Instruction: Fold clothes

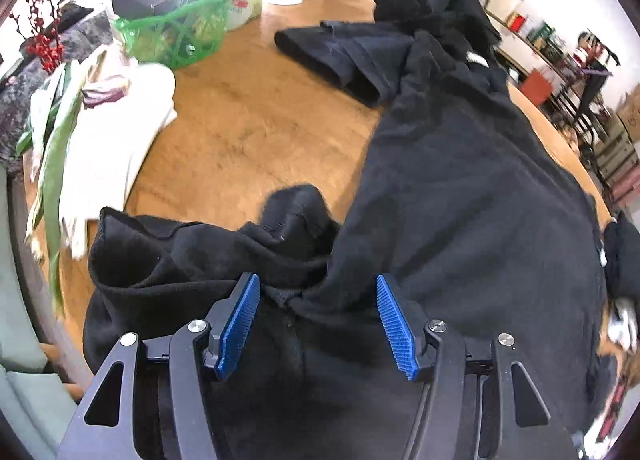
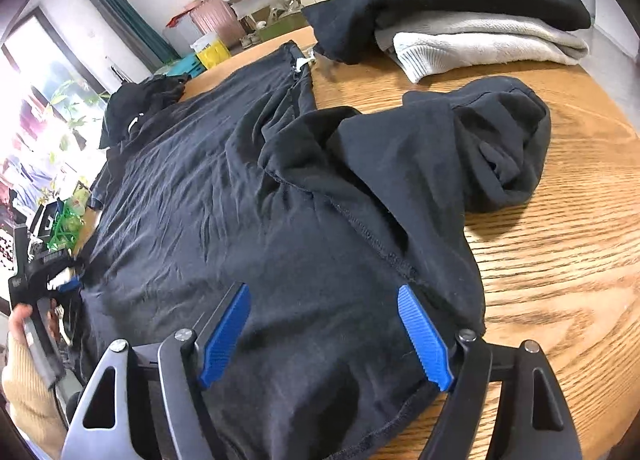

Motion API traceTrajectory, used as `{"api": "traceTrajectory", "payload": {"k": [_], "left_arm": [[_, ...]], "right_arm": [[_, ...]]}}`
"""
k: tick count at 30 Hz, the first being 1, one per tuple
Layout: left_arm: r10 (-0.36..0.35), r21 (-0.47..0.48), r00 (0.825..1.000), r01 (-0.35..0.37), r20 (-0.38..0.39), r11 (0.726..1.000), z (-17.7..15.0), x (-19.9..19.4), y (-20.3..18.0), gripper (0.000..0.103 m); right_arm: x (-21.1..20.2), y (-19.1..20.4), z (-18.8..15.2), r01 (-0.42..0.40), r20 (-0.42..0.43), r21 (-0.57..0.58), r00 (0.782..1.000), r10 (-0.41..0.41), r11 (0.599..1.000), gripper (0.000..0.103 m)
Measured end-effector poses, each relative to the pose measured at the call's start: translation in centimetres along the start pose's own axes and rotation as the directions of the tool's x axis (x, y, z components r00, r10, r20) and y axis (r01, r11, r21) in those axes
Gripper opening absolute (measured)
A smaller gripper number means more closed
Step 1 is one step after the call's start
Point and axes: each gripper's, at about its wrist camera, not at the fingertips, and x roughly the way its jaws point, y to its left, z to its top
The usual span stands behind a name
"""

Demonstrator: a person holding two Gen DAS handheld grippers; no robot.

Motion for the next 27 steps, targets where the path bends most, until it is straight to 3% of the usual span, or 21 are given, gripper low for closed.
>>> {"api": "traceTrajectory", "payload": {"k": [3, 4, 6, 7, 10, 14, 16, 20, 21, 25, 27], "left_arm": [[-0.187, -0.003, 0.982, 0.187, -0.022, 0.982, -0.6, -3.0, 0.6, 0.062], [-0.216, 0.019, 0.976, 0.216, -0.01, 0.976, -0.9, -4.3, 0.5, 0.063], [-0.226, 0.08, 0.974, 0.224, 0.02, 0.971, -1.5, -6.5, 0.1, 0.074], [-0.214, 0.119, 0.977, 0.211, 0.015, 0.97, -1.8, -7.0, -0.3, 0.079], [-0.185, 0.21, 0.981, 0.194, -0.063, 0.958, -3.1, -6.1, -1.7, 0.079], [-0.111, 0.239, 0.981, 0.148, -0.16, 0.96, -5.7, -2.8, -2.5, 0.079], [-0.055, 0.292, 0.982, 0.106, -0.178, 0.951, -7.2, -1.8, -3.0, 0.078], [0.072, 0.466, 0.989, -0.004, -0.129, 0.885, -10.5, -2.0, -3.9, 0.079], [0.082, 0.476, 0.988, -0.008, -0.134, 0.879, -10.8, -2.1, -3.7, 0.079], [0.086, 0.45, 0.977, 0.01, -0.194, 0.893, -11.0, -2.7, -2.8, 0.078], [0.052, 0.451, 0.984, 0.029, -0.168, 0.892, -10.7, -4.2, -3.0, 0.078]], "right_arm": [[0.1, 0.4, 0.2, 0.015, -0.02, -0.01, 1.0, -0.015, 1.0, 0.079], [0.0, 0.5, 0.3, 0.004, -0.03, -0.003, 1.0, -0.004, 1.0, 0.075], [-0.8, 1.2, 0.2, -0.054, -0.026, 0.001, 0.998, 0.054, 0.999, 0.074], [-1.3, 1.7, 0.0, -0.084, -0.019, -0.007, 0.996, 0.084, 0.996, 0.074], [-1.4, 3.6, -0.7, -0.147, -0.032, -0.047, 0.989, 0.146, 0.988, 0.074], [-0.2, 6.0, -1.6, -0.191, -0.089, -0.103, 0.979, 0.183, 0.976, 0.073], [0.9, 6.2, -2.1, -0.163, -0.126, -0.109, 0.981, 0.149, 0.981, 0.073], [0.7, 6.4, -3.2, -0.118, -0.14, -0.169, 0.986, 0.095, 0.978, 0.076], [0.5, 6.3, -3.5, -0.107, -0.145, -0.179, 0.986, 0.081, 0.978, 0.076], [0.1, 6.8, -4.6, -0.051, -0.159, -0.25, 0.987, 0.011, 0.967, 0.076], [0.1, 7.0, -4.5, -0.041, -0.161, -0.26, 0.987, -0.001, 0.965, 0.075]]}}
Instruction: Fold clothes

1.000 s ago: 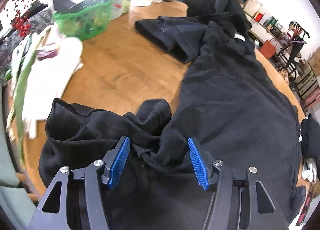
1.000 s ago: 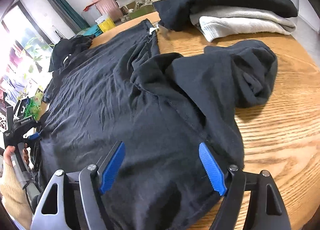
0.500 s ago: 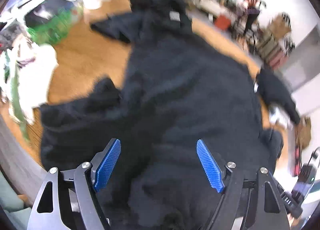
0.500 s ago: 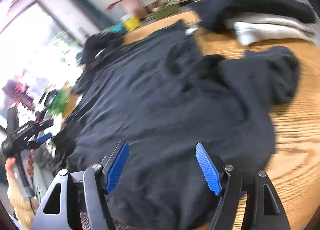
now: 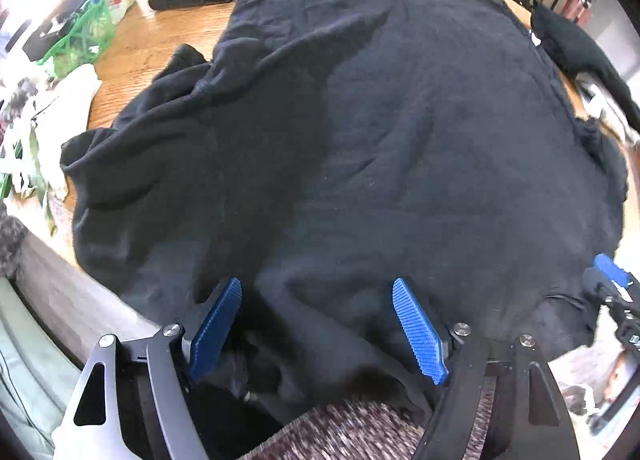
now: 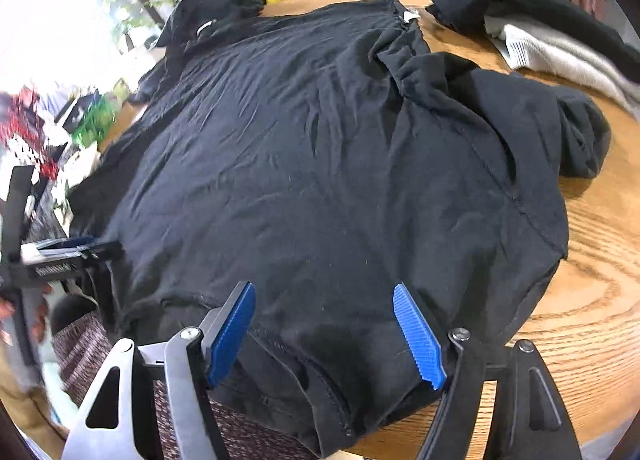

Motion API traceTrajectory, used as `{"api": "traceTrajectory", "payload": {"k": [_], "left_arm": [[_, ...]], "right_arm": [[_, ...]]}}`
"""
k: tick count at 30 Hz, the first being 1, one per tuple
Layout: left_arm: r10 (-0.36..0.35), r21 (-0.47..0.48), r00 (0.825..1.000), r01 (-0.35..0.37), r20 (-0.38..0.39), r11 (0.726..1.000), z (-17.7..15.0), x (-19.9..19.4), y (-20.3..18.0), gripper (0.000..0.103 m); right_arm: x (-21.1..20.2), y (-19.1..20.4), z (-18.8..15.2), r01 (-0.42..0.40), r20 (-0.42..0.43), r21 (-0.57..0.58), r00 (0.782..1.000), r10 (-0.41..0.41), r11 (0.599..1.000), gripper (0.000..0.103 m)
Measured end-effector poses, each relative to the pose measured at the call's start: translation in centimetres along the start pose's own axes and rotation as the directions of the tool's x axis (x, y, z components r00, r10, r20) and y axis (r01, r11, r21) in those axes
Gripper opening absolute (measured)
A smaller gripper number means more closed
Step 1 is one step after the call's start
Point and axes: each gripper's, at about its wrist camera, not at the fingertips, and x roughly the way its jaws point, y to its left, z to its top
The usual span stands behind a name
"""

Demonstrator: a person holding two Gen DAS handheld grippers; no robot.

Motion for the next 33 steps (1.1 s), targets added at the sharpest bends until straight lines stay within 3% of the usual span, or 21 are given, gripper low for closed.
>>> {"api": "traceTrajectory", "payload": {"k": [4, 7, 10, 15, 21, 24, 25, 27, 29, 33], "left_arm": [[-0.038, 0.069, 0.993, 0.03, 0.113, 0.997, 0.0, -1.8, -2.1, 0.079], [0.0, 0.105, 0.986, -0.018, 0.167, 0.994, 0.2, -0.1, -3.8, 0.079], [0.049, 0.096, 0.985, -0.066, 0.168, 0.993, 0.4, 1.8, -4.6, 0.08], [0.006, 0.09, 0.988, -0.02, 0.153, 0.996, -1.0, 2.0, -3.2, 0.08], [-0.042, 0.152, 0.988, 0.02, 0.147, 0.988, -2.6, 1.5, -2.1, 0.081], [-0.153, 0.099, 0.98, 0.14, 0.131, 0.985, -1.7, 0.7, -0.4, 0.081], [-0.163, 0.086, 0.975, 0.151, 0.153, 0.985, -0.7, 0.3, 0.1, 0.081], [-0.135, 0.079, 0.968, 0.121, 0.213, 0.99, 1.9, -0.1, 0.3, 0.081], [-0.078, 0.094, 0.96, 0.055, 0.27, 0.994, 5.0, 0.1, -0.3, 0.081], [0.056, 0.112, 0.952, -0.094, 0.301, 0.989, 10.7, 2.8, -2.8, 0.081]], "right_arm": [[-0.5, 0.0, 0.8, -0.031, 0.034, 0.035, 0.999, 0.03, 0.999, 0.075], [-0.2, 0.5, 1.5, 0.025, 0.065, 0.017, 0.998, -0.026, 1.0, 0.075], [0.8, 0.9, 2.0, 0.128, 0.067, -0.022, 0.99, -0.126, 0.992, 0.075], [1.1, 1.0, 0.8, 0.181, 0.044, -0.108, 0.983, -0.177, 0.978, 0.08], [0.3, 0.7, -0.9, 0.178, 0.031, -0.154, 0.984, -0.175, 0.972, 0.084], [0.0, 0.3, -0.7, 0.154, 0.004, -0.174, 0.988, -0.156, 0.973, 0.083], [-0.3, 0.0, -0.4, 0.129, 0.001, -0.167, 0.991, -0.13, 0.977, 0.081], [-1.1, -0.8, 0.7, 0.07, 0.015, -0.134, 0.998, -0.069, 0.989, 0.081], [-1.6, -1.1, 2.7, 0.076, 0.062, -0.115, 0.996, -0.069, 0.99, 0.081], [-0.4, -1.1, 8.5, 0.103, 0.148, -0.084, 0.985, -0.089, 0.991, 0.082]]}}
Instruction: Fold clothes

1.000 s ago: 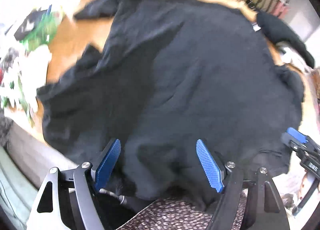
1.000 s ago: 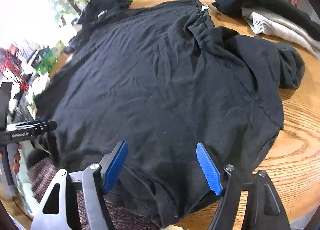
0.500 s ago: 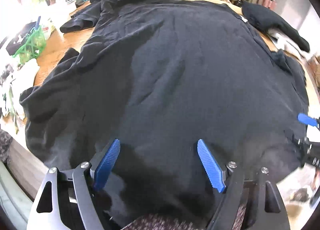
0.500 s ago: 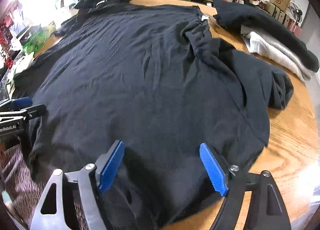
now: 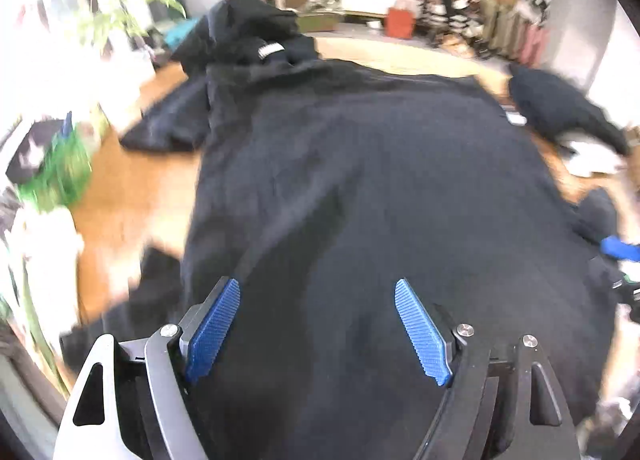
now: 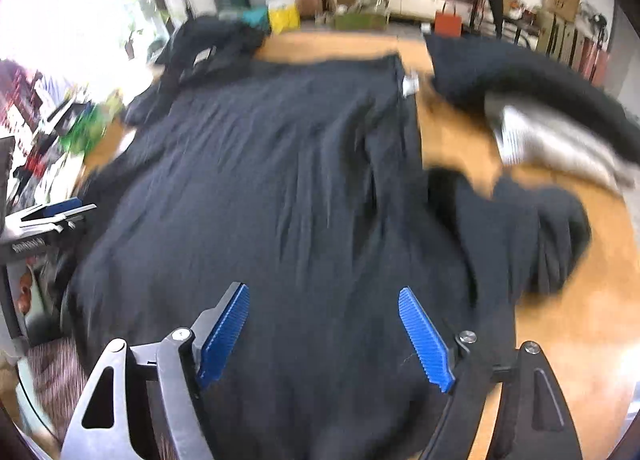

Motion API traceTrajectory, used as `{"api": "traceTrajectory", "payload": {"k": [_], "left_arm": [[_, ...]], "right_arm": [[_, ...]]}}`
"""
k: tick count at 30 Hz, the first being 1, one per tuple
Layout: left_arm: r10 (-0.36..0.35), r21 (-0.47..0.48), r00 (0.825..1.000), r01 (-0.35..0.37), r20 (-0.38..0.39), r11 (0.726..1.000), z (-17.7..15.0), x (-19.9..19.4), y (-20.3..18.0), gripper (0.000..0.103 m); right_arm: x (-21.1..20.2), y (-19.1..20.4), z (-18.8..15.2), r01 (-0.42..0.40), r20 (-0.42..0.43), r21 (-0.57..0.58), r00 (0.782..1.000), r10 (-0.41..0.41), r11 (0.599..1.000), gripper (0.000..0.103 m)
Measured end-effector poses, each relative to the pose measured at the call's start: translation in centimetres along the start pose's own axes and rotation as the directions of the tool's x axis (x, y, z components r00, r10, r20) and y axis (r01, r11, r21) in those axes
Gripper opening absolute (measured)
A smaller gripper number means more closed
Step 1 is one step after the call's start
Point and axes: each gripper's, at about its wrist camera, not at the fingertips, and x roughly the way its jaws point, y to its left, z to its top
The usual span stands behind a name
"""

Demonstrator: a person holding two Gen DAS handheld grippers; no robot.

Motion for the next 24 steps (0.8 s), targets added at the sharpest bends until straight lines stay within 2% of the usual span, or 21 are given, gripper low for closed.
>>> {"api": "traceTrajectory", "payload": {"k": [4, 6, 8, 11, 15, 17, 19, 20, 21, 22, 24], "left_arm": [[-0.027, -0.031, 0.999, 0.026, -0.036, 0.999, 2.2, 4.0, -0.3, 0.081], [-0.052, -0.069, 0.998, 0.05, -0.033, 0.996, 2.6, 4.8, 0.5, 0.083], [-0.04, -0.078, 0.999, 0.038, -0.015, 0.996, 2.4, 5.0, 1.9, 0.083], [-0.028, -0.095, 1.0, 0.029, 0.01, 0.995, 2.0, 5.1, 4.8, 0.083], [-0.05, -0.08, 0.999, 0.05, 0.0, 0.996, 2.2, 5.2, 6.6, 0.083], [-0.113, -0.079, 0.993, 0.112, -0.015, 0.991, 2.8, 4.9, 6.5, 0.082], [-0.19, -0.078, 0.981, 0.191, 0.025, 0.978, 3.9, 3.9, 6.1, 0.082], [-0.206, -0.065, 0.977, 0.209, 0.05, 0.976, 4.8, 3.6, 5.6, 0.083], [-0.213, -0.049, 0.974, 0.217, 0.076, 0.975, 5.9, 3.4, 5.0, 0.083], [-0.202, -0.031, 0.975, 0.205, 0.091, 0.978, 7.0, 3.7, 4.3, 0.083], [-0.136, -0.006, 0.988, 0.137, 0.078, 0.991, 9.3, 5.9, 2.8, 0.083]], "right_arm": [[4.9, 0.7, 5.3, 0.001, 0.014, 0.033, 1.0, -0.002, 0.999, 0.079], [7.0, 1.2, 6.8, 0.024, 0.004, 0.032, 1.0, -0.024, 0.999, 0.079], [8.7, 0.9, 7.2, 0.044, -0.035, 0.05, 0.998, -0.043, 0.998, 0.081], [9.0, -0.3, 7.1, 0.09, -0.03, 0.026, 0.996, -0.09, 0.996, 0.086], [8.5, -2.5, 7.1, 0.03, -0.026, 0.006, 0.999, -0.029, 1.0, 0.086], [8.4, -3.3, 7.6, -0.006, -0.044, 0.046, 0.999, 0.008, 0.999, 0.084], [8.0, -3.6, 8.4, -0.033, -0.08, 0.093, 0.996, 0.04, 0.995, 0.072], [7.6, -3.2, 8.9, -0.052, -0.074, 0.092, 0.996, 0.059, 0.994, 0.073], [7.1, -2.8, 9.6, -0.057, -0.048, 0.074, 0.997, 0.06, 0.996, 0.078], [6.9, -2.0, 10.5, -0.032, -0.017, 0.041, 0.999, 0.033, 0.999, 0.086], [8.0, -0.6, 12.4, 0.04, 0.002, -0.017, 0.999, -0.04, 0.999, 0.087]]}}
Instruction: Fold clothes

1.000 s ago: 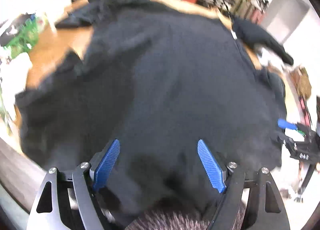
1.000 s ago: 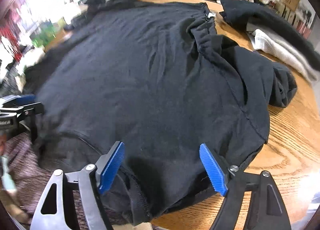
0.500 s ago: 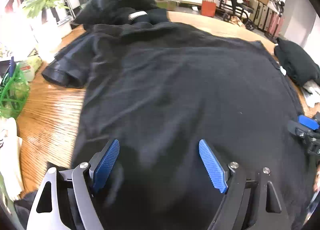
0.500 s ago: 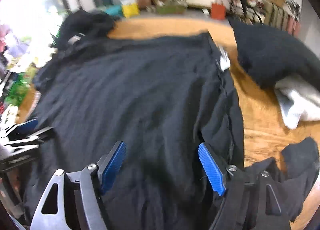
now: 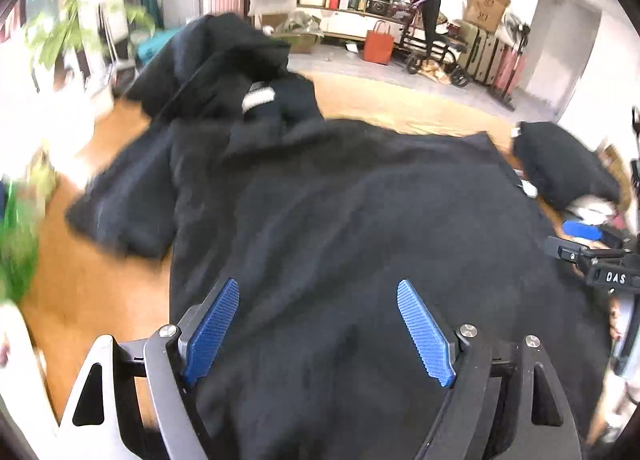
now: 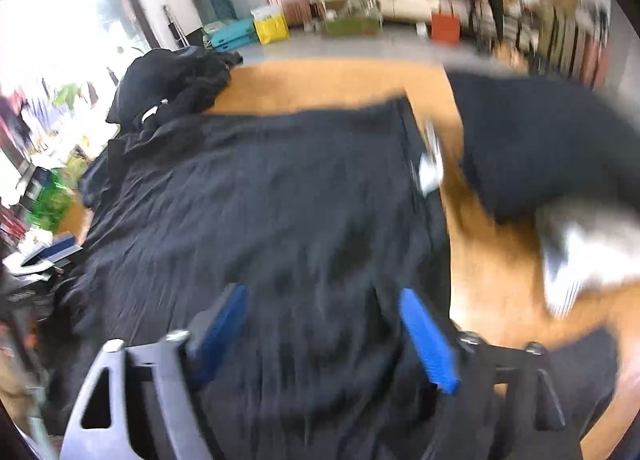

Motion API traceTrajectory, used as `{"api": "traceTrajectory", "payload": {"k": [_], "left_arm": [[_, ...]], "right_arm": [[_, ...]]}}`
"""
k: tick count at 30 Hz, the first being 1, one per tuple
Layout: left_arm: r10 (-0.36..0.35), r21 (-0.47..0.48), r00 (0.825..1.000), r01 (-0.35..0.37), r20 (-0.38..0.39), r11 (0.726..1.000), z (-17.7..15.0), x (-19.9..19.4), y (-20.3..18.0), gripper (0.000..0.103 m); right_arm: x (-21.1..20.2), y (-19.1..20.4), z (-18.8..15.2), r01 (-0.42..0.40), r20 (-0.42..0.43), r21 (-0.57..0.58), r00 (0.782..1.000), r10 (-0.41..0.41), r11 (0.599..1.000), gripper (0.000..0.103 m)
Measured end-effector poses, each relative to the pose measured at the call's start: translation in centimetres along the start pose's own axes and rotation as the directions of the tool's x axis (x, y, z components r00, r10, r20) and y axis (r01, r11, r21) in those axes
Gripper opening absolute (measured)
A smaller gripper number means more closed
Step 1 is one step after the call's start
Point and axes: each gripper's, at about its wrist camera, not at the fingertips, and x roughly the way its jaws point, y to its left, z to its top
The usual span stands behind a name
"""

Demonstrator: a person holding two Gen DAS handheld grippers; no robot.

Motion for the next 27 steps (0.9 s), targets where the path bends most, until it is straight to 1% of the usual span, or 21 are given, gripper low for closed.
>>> {"api": "traceTrajectory", "payload": {"k": [1, 2, 4, 5, 6, 9, 10, 12, 15, 18, 20, 21, 22, 24, 27], "left_arm": [[0.022, 0.0, 1.0, -0.022, -0.015, 1.0, 0.7, 1.2, -0.3, 0.083], [0.03, -0.01, 0.999, -0.03, -0.027, 0.999, 1.6, 2.7, -0.5, 0.083], [0.041, -0.038, 0.999, -0.042, -0.033, 0.998, 2.5, 4.3, 0.0, 0.083], [0.053, -0.051, 0.998, -0.055, -0.037, 0.997, 2.9, 5.1, 0.3, 0.083], [0.065, -0.064, 0.997, -0.068, -0.042, 0.996, 3.3, 5.8, 0.7, 0.083], [0.12, -0.096, 0.992, -0.122, -0.023, 0.988, 4.0, 6.8, 2.8, 0.084], [0.124, -0.115, 0.992, -0.125, -0.018, 0.985, 4.3, 7.0, 3.7, 0.084], [0.109, -0.137, 0.994, -0.11, -0.019, 0.984, 4.6, 7.3, 4.8, 0.087], [0.107, -0.128, 0.993, -0.113, -0.047, 0.985, 5.3, 7.9, 5.3, 0.09], [0.087, -0.154, 0.993, -0.099, -0.081, 0.983, 5.4, 7.6, 5.4, 0.09], [0.061, -0.189, 0.994, -0.076, -0.086, 0.979, 4.4, 6.0, 5.3, 0.09], [0.043, -0.203, 0.996, -0.057, -0.072, 0.977, 3.6, 4.6, 4.9, 0.09], [0.029, -0.21, 0.998, -0.041, -0.061, 0.977, 2.6, 3.3, 4.5, 0.09], [-0.002, -0.212, 0.999, -0.009, -0.049, 0.977, 0.3, 0.8, 3.8, 0.09], [-0.019, -0.181, 0.997, 0.004, -0.079, 0.983, -3.1, -1.8, 1.9, 0.09]], "right_arm": [[1.4, 0.6, 1.0, 0.029, -0.011, -0.013, 1.0, -0.029, 0.999, 0.086], [2.7, 1.1, 1.8, 0.043, -0.028, -0.013, 0.999, -0.043, 0.999, 0.084], [5.2, 1.5, 3.2, 0.025, -0.06, 0.009, 0.998, -0.025, 1.0, 0.081], [6.1, 1.5, 3.7, 0.019, -0.067, 0.026, 0.998, -0.017, 0.999, 0.082], [6.7, 1.6, 4.3, 0.03, -0.056, 0.034, 0.998, -0.028, 0.999, 0.086], [7.8, 1.1, 5.7, 0.064, -0.057, 0.051, 0.996, -0.061, 0.997, 0.088], [8.0, 0.5, 6.2, 0.07, -0.062, 0.061, 0.996, -0.066, 0.996, 0.089], [8.5, -0.9, 7.1, 0.085, -0.072, 0.086, 0.994, -0.079, 0.993, 0.089], [8.7, -3.0, 8.3, 0.045, -0.084, 0.158, 0.996, -0.032, 0.986, 0.093], [8.9, -3.4, 8.9, 0.044, -0.107, 0.178, 0.994, -0.025, 0.983, 0.094], [8.5, -3.2, 8.6, 0.054, -0.122, 0.169, 0.992, -0.033, 0.984, 0.087], [7.6, -3.2, 7.9, 0.039, -0.111, 0.183, 0.994, -0.019, 0.982, 0.081], [6.6, -3.3, 7.2, 0.015, -0.094, 0.2, 0.996, 0.004, 0.98, 0.081], [4.1, -3.0, 4.4, -0.008, -0.064, 0.191, 0.998, 0.021, 0.981, 0.083], [0.2, -2.6, -0.2, -0.035, -0.02, 0.165, 0.999, 0.038, 0.986, 0.085]]}}
